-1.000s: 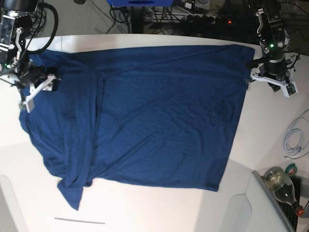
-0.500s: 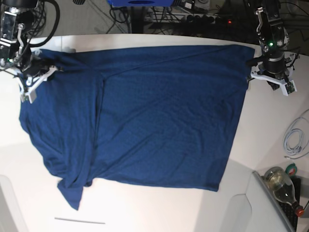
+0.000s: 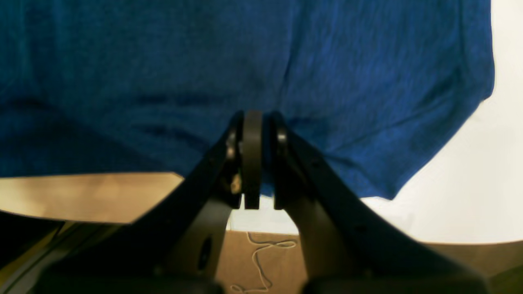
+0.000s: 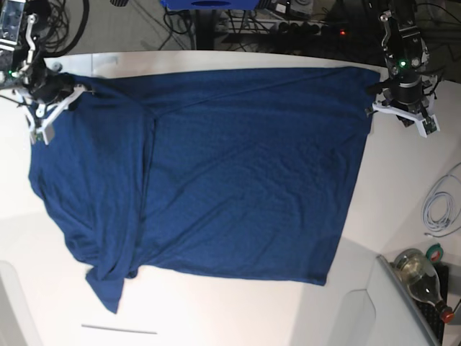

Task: Layout the t-shirt on the table in an organized manner, then fold the t-shirt properly
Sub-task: 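Hold the shirt edge with both grippers and tug it taut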

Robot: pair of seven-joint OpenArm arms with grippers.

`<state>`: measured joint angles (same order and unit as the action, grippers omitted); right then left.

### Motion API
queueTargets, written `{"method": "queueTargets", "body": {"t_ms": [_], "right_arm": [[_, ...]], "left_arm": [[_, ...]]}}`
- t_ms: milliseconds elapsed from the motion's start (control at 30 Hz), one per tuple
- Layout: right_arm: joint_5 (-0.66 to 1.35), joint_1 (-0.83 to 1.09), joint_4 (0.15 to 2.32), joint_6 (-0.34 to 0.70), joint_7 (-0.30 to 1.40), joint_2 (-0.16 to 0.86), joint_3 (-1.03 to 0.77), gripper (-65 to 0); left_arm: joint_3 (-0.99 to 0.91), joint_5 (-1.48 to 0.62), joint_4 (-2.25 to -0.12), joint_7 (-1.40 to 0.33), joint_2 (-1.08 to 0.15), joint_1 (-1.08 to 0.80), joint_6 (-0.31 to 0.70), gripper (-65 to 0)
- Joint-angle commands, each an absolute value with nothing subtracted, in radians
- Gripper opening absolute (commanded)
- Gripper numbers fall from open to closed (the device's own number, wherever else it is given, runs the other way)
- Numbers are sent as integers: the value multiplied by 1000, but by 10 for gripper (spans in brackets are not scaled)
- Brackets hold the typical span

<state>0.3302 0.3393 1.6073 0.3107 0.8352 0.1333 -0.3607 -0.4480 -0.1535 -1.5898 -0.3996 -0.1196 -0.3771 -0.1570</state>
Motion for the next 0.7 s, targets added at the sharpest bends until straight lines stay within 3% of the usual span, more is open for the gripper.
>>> {"method": "queueTargets", "body": {"t_ms": [0,100,267,333,667], "right_arm": [[338,338,1632,309,822,139,-366,-642],[338,335,1635,309,819,136,-367,-636],[338,321,1644,309,816,136,-367,-429],[337,306,1627,309,799,139,-367,-377],[335,259,1521,309,777,145,-366,-377]], "left_arm": [[-449,-145,-1604,-374,-131,-374,-162,-650],[-447,-145,-1604,-374,-131,-374,-162,-650],[-453,-145,-1604,-374,-131,-375,-162,-650],[-453,-145,-1604,-374,-131,-375,-162,-650],[-453,-145,-1604,-374,-131,-380,-162,-650]]}}
